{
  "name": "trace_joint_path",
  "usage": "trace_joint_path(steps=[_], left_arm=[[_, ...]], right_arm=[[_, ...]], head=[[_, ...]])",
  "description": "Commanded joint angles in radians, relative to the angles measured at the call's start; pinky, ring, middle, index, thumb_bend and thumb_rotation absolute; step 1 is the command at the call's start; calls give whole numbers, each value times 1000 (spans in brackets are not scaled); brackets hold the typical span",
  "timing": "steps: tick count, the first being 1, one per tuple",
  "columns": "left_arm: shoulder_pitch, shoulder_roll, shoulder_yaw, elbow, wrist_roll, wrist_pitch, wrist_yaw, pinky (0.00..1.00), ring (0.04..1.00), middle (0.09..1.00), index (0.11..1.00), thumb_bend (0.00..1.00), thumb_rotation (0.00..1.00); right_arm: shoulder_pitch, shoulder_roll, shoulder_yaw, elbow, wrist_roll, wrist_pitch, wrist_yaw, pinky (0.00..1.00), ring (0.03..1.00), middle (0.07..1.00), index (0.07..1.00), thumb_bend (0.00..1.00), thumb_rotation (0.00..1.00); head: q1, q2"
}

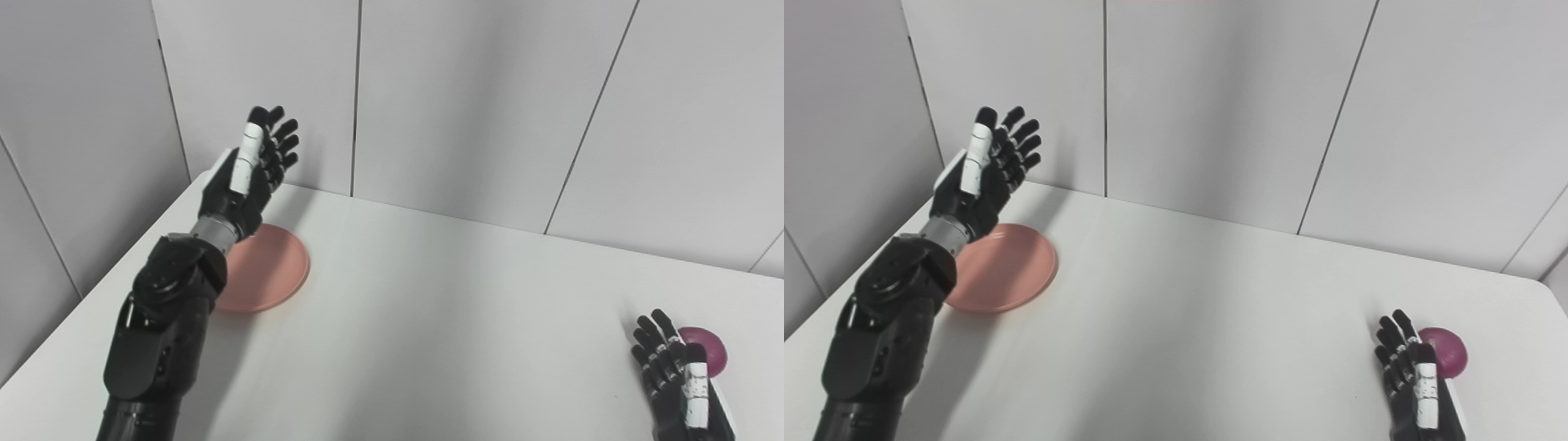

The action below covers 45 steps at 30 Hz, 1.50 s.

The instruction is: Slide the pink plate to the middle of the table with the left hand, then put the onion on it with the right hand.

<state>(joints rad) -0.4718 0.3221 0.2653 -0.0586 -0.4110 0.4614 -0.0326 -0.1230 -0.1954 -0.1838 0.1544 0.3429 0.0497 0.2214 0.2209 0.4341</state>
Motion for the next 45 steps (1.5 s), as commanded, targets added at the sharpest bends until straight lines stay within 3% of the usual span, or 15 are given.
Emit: trace_joint_path(steps=[1,7,14,20,25,30,31,36,45], left_arm=[[-58,56,26,27,4,-69,-31,994,989,980,996,920,896],[-79,132,63,159,9,-138,-84,1000,996,983,1000,915,898],[-95,175,122,323,18,-214,-73,1000,987,959,969,905,876],[-86,183,138,419,46,-267,-60,1000,999,963,963,902,863],[-105,202,140,593,42,-357,-103,988,942,934,925,971,815],[-129,206,144,760,37,-461,-143,988,918,892,902,980,788],[-133,205,143,780,37,-474,-146,943,912,891,908,966,789],[-150,197,147,888,25,-537,-180,912,891,884,923,922,785],[-142,177,133,952,33,-587,-189,891,879,871,903,936,800]], right_arm=[[85,34,9,93,-3,27,-9,1000,982,942,972,821,883],[84,33,9,90,-8,31,-11,1000,985,946,975,795,897],[85,30,9,94,-10,30,-7,1000,978,940,963,827,878],[87,30,7,89,-10,40,-12,1000,975,940,967,836,866],[88,33,11,86,-10,38,-10,1000,978,942,968,823,875],[91,42,9,75,-7,43,-15,1000,985,944,968,789,873],[92,43,9,72,-8,43,-16,1000,981,940,962,786,873],[100,45,14,55,-12,42,-16,1000,984,944,967,782,883],[107,41,16,24,-6,66,-23,1000,992,951,975,769,889]], head=[[-1,1],[1,-1],[1,0],[2,4],[-2,4],[-10,10],[-10,10],[-12,12],[-14,26]])
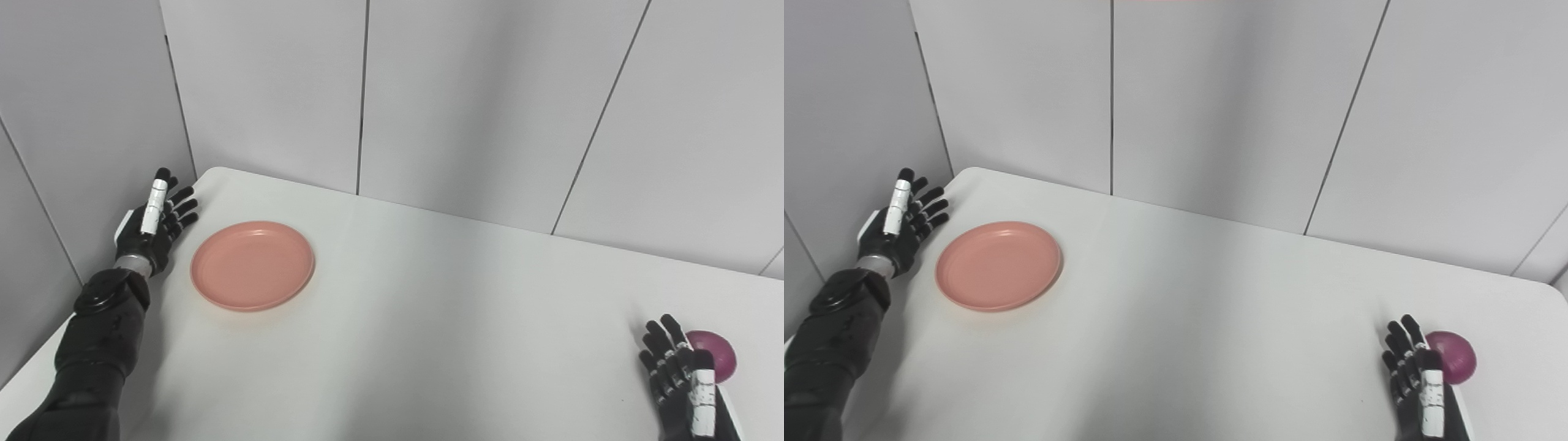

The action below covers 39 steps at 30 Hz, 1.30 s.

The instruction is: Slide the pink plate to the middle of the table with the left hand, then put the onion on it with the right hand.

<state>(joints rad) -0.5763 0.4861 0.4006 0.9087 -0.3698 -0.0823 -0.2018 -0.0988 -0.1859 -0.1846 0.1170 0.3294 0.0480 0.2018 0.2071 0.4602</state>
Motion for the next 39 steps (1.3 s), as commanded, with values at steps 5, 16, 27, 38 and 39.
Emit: trace_joint_path(steps=[5,16,27,38,39], left_arm=[[-9,-31,7,-53,-23,-18,-7,885,864,858,884,945,767],[20,-90,-24,-139,-33,36,-23,919,887,879,894,879,797],[85,-153,-53,-268,-32,109,-19,895,906,890,908,894,804],[126,-210,-96,-411,-46,202,-13,968,939,917,946,927,820],[131,-216,-100,-429,-49,217,-11,984,953,929,959,925,827]], right_arm=[[83,29,21,59,4,73,-5,1000,1000,960,984,750,907],[96,33,34,17,0,94,-30,1000,999,958,990,799,907],[97,38,34,2,16,96,-32,1000,999,957,988,771,904],[100,39,39,-8,9,104,-42,1000,993,949,981,763,908],[100,39,39,-8,8,105,-44,1000,994,950,982,758,910]], head=[[-2,2],[-16,19],[-20,27],[-31,38],[-31,38]])
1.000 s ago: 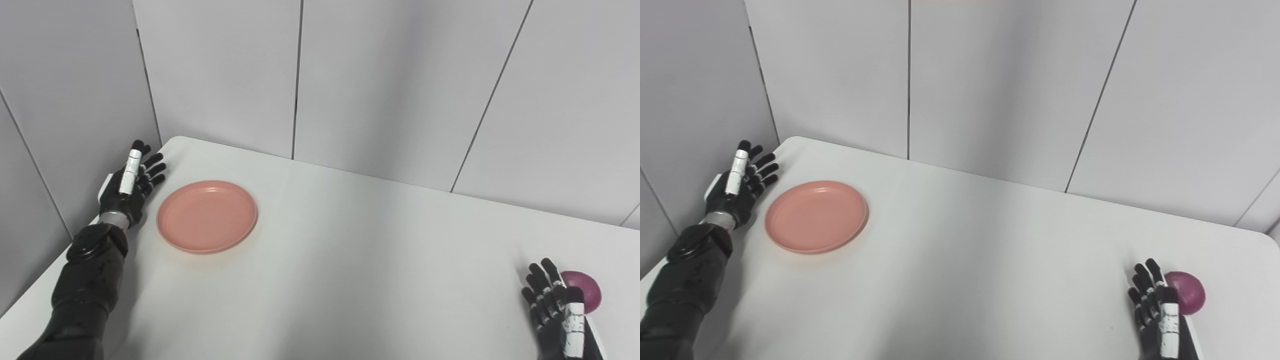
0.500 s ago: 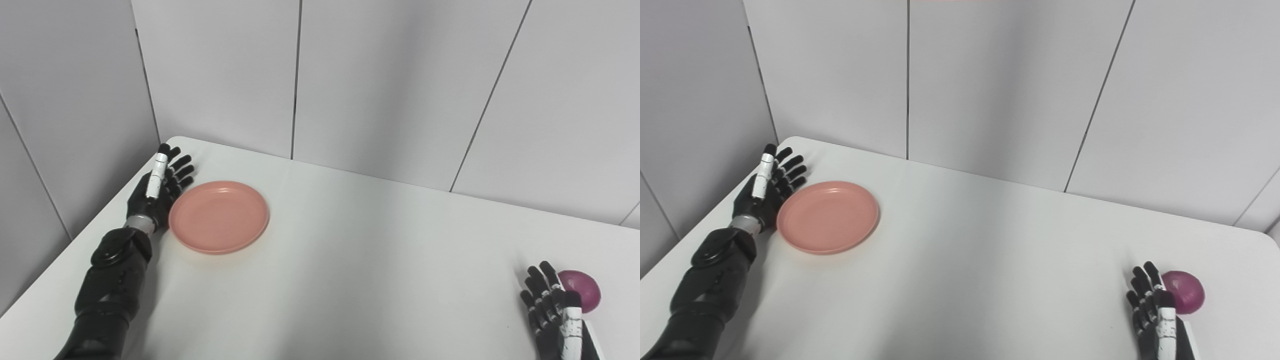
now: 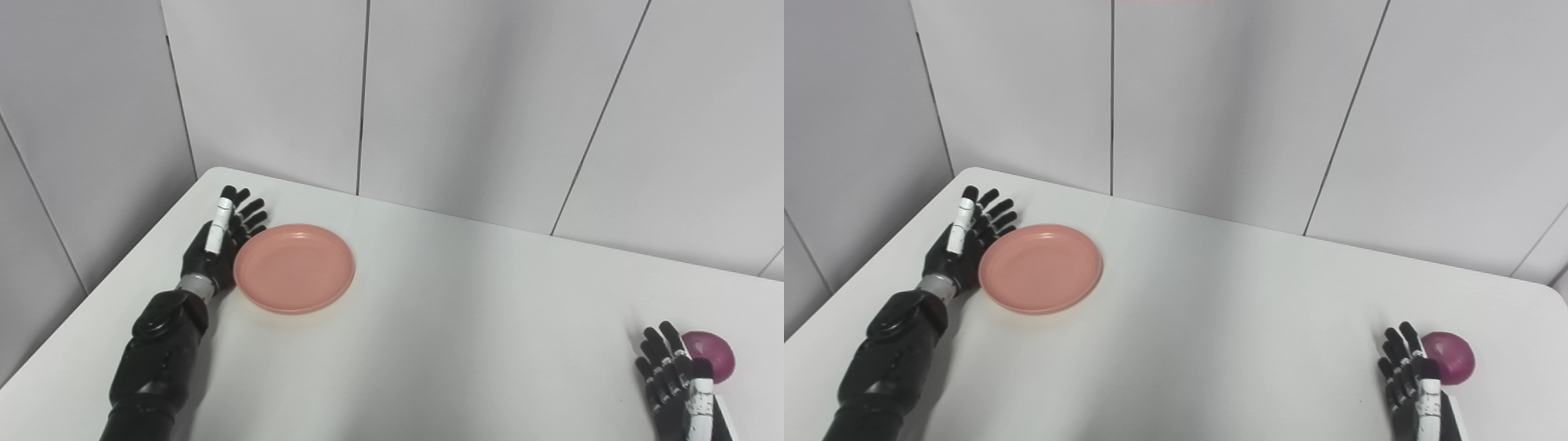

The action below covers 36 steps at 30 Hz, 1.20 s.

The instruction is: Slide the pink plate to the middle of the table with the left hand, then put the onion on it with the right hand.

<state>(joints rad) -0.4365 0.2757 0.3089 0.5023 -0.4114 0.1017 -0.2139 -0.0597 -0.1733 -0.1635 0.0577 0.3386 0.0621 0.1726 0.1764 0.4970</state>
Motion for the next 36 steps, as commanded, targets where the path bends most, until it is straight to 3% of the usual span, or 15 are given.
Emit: trace_joint_path(steps=[1,11,17,28,36], left_arm=[[-4,-13,-13,-41,-8,47,3,992,960,936,965,924,831],[29,-54,-60,-136,-6,106,-14,973,944,923,942,883,863],[45,-104,-106,-208,8,135,5,968,935,920,945,888,856],[37,-185,-175,-221,47,141,35,959,920,905,949,871,866],[23,-238,-195,-175,59,127,31,949,912,903,950,883,825]], right_arm=[[60,26,18,53,0,89,-13,1000,995,951,982,755,911],[58,27,22,55,-2,82,-11,1000,995,953,982,788,900],[58,28,28,57,-14,73,-11,1000,992,954,981,795,904],[59,41,35,46,-18,70,-21,1000,983,946,969,808,901],[58,51,42,37,-27,65,-24,1000,974,937,963,785,906]], head=[[-1,1],[-5,5],[-12,6],[-25,11],[-37,15]])
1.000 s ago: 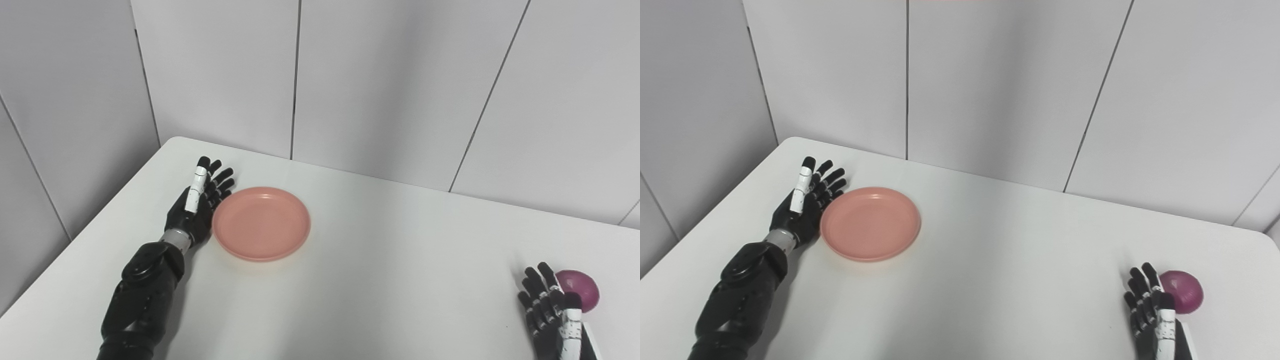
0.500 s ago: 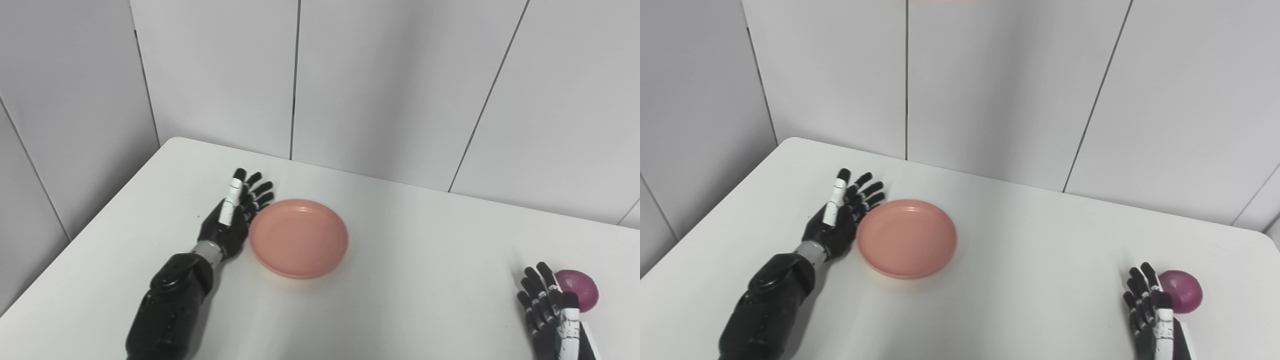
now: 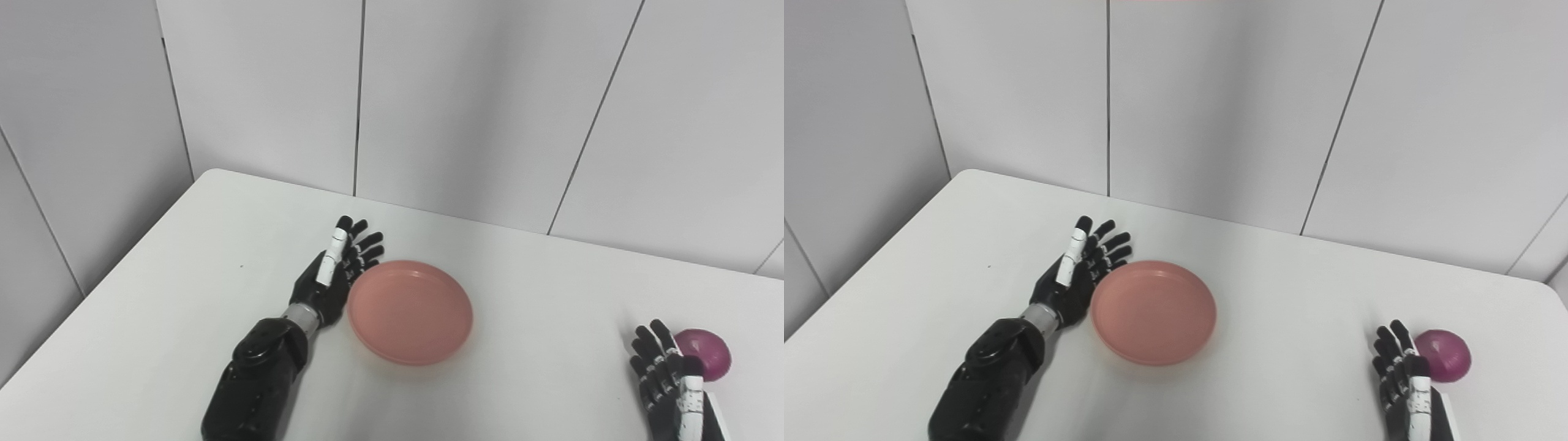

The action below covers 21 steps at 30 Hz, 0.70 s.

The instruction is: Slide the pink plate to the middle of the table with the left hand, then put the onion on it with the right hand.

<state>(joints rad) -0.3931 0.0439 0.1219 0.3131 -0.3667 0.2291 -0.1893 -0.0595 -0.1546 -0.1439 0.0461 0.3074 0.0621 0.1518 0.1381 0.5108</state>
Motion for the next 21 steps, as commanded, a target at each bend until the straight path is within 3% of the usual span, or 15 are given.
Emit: trace_joint_path(steps=[1,14,21], left_arm=[[-21,-10,-11,21,15,-2,4,948,911,902,950,885,824],[-4,-72,-50,60,36,-15,1,929,896,890,949,867,840],[15,-87,-63,74,39,-24,-3,932,901,894,952,878,835]], right_arm=[[59,33,23,47,5,65,-2,1000,977,941,964,782,905],[68,59,31,13,0,75,-16,1000,979,941,964,729,890],[69,73,46,3,-26,84,-36,1000,972,934,957,781,891]], head=[[1,1],[-51,21],[-97,34]])
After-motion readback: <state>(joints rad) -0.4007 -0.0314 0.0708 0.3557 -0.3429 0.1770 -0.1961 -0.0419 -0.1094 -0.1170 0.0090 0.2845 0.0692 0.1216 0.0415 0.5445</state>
